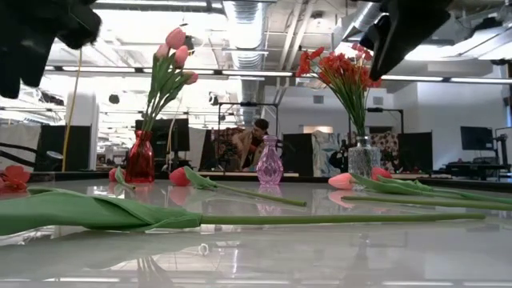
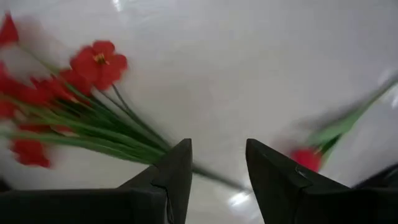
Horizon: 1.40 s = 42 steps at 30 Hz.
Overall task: Sort flowers into vase by color
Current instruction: Put the red flowers into the transparent vase
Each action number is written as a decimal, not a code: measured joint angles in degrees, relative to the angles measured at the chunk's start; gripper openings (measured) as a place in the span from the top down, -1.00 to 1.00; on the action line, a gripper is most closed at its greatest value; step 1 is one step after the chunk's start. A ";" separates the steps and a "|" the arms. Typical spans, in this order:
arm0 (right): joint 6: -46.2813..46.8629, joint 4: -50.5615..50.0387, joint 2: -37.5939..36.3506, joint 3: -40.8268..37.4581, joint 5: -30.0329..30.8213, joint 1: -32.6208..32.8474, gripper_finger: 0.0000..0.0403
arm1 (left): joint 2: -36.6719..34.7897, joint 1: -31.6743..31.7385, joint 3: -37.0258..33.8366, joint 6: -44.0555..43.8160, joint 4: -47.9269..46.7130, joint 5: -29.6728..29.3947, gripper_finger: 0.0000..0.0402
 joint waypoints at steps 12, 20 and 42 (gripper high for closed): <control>-1.38 0.47 2.19 0.00 0.12 7.93 0.31 | 8.10 -16.10 0.00 -30.55 8.03 -3.80 0.50; -2.83 1.38 2.17 0.00 0.12 9.31 0.31 | 18.57 -15.65 0.00 -29.90 17.42 -1.78 0.64; -4.72 1.58 2.17 -0.02 -0.06 9.16 0.31 | 18.99 -15.65 -0.02 -29.26 14.18 -0.44 0.65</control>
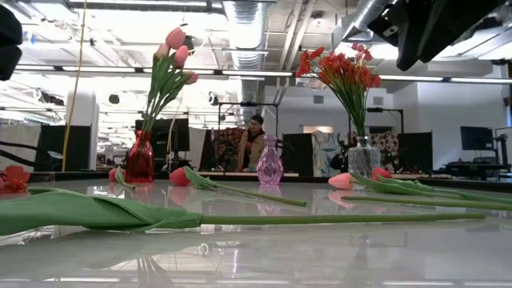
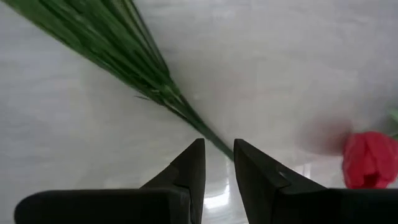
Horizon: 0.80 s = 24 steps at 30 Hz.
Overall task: Sort flowers into vase by color
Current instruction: Put the red flowers into the transparent vase
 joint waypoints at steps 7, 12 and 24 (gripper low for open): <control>-0.07 0.00 0.00 0.00 0.00 0.00 0.31 | 0.00 0.02 -0.01 1.73 -0.40 -0.53 0.61; -0.08 0.00 0.00 0.00 0.02 0.00 0.31 | 0.00 -0.12 -0.01 2.16 -0.39 -0.48 0.42; -0.05 0.26 0.00 -0.02 0.07 0.00 0.31 | 3.64 -0.92 -0.03 -0.28 0.04 0.96 0.06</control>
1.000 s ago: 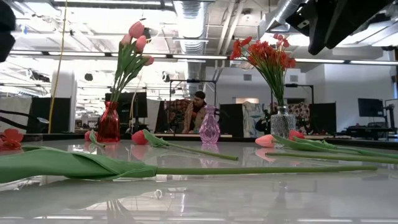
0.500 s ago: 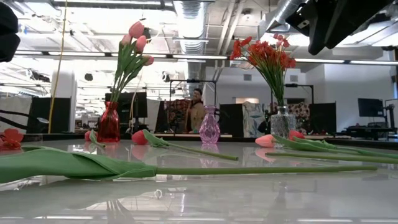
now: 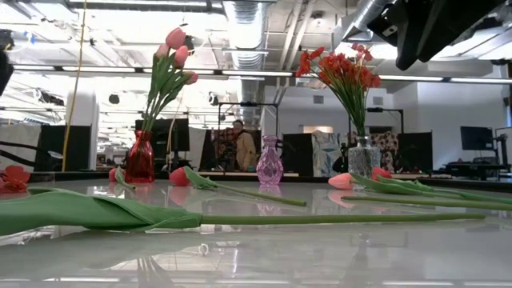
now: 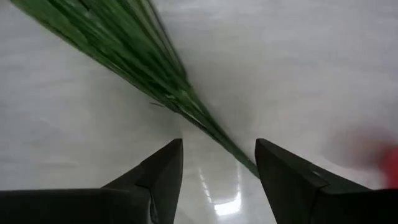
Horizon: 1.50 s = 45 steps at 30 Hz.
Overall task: Sort flowers into vase by color
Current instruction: Put the red flowers into the transparent vase
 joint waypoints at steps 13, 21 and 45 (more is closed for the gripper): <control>1.09 0.02 0.00 0.00 0.07 0.00 0.31 | 2.39 0.44 0.14 6.58 -1.34 1.01 0.66; 2.60 -0.02 0.00 0.00 0.07 0.00 0.31 | 2.32 0.44 0.18 8.47 -1.36 0.02 0.98; -3.12 1.16 -11.09 -0.02 5.31 0.02 0.31 | -12.33 11.84 14.98 58.21 -8.95 -41.86 1.00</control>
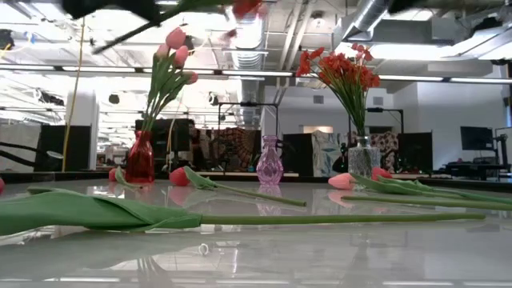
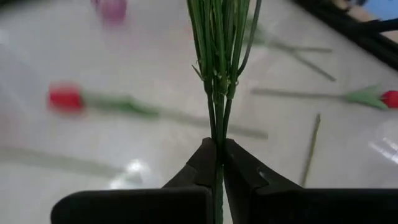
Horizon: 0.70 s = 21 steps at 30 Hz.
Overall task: Sort flowers into vase by color
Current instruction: Put the red flowers into the transparent vase
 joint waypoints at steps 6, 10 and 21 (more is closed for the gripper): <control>1.66 -2.67 -14.04 -0.40 5.22 -0.92 0.31 | -3.35 9.74 0.19 30.31 9.90 -3.88 1.00; 4.26 2.68 -24.59 -6.32 10.07 -0.33 0.31 | -4.99 14.81 -0.26 49.72 22.15 0.91 1.00; 3.00 38.06 -38.83 -30.79 13.96 -1.92 0.31 | -1.93 27.69 -7.15 71.99 58.63 39.00 1.00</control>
